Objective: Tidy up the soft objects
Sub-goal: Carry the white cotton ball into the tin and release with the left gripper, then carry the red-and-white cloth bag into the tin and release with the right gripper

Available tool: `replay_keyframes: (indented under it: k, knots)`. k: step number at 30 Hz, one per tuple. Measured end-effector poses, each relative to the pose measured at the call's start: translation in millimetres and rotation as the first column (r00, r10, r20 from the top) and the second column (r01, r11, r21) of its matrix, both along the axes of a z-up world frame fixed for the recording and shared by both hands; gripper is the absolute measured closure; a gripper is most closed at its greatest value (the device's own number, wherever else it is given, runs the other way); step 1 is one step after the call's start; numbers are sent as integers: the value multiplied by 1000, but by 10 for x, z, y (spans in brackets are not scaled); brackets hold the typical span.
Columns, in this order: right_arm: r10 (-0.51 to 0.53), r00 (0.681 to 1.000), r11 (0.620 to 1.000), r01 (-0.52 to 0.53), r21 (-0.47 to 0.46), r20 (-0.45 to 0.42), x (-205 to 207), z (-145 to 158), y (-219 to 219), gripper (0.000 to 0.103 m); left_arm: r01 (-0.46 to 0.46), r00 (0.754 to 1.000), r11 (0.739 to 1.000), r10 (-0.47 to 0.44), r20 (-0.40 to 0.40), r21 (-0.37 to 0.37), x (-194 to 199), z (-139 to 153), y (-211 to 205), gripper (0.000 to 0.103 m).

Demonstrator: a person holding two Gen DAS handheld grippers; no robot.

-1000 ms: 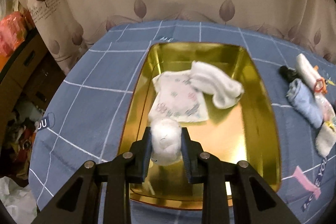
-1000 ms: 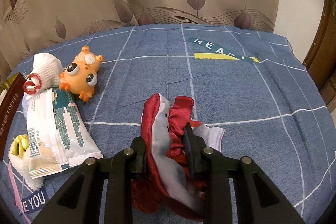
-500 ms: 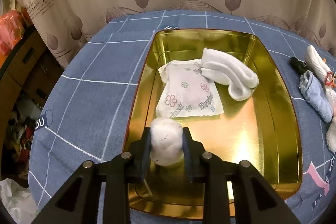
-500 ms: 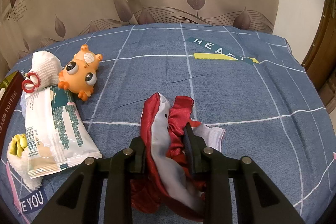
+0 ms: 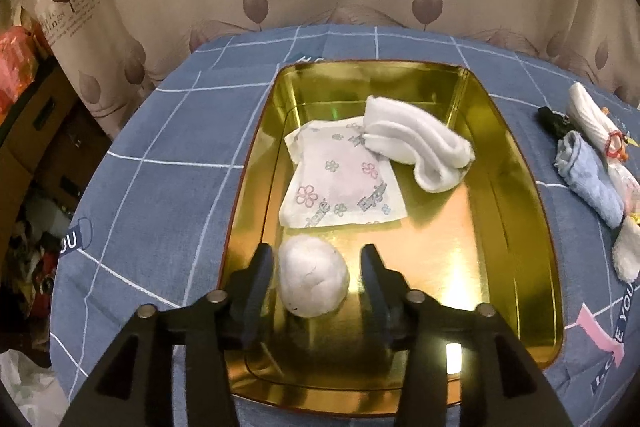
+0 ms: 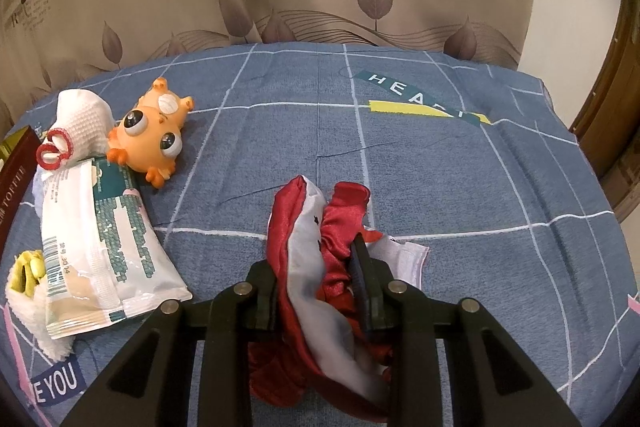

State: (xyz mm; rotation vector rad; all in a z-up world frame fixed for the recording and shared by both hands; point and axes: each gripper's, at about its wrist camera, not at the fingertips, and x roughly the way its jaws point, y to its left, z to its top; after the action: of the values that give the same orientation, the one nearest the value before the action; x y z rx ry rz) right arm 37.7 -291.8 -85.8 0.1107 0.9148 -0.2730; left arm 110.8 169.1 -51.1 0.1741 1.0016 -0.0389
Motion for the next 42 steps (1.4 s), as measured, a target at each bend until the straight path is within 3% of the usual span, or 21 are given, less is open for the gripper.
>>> replay_keyframes:
  k: [7, 16, 19, 26, 35, 42]
  knots:
    - [1, 1000, 999, -2, -41, -17, 20, -4, 50, 75, -7, 999, 998, 10, 33, -68, -46, 87, 105, 48]
    - [2, 999, 996, -5, -84, -33, 40, 1, 111, 75, 28, 989, 997, -18, 145, -67, -251, 247, 202, 48]
    - [3, 1000, 997, -5, -73, -27, 35, 7, 97, 75, 40, 987, 994, -23, 161, -103, -330, 296, 234, 47]
    - [-4, 1000, 997, 4, -81, -7, 12, 66, 88, 85, -27, 969, 997, 43, 243, -69, -430, 368, 391, 47]
    - [-18, 998, 997, 22, -75, 55, 50, 451, 213, 87, -155, 958, 984, 172, 230, -93, -389, 367, 725, 47]
    - [128, 985, 992, -125, -35, 115, 270, 896, 859, 87, -223, 951, 970, 237, 198, -93, -323, 317, 869, 47]
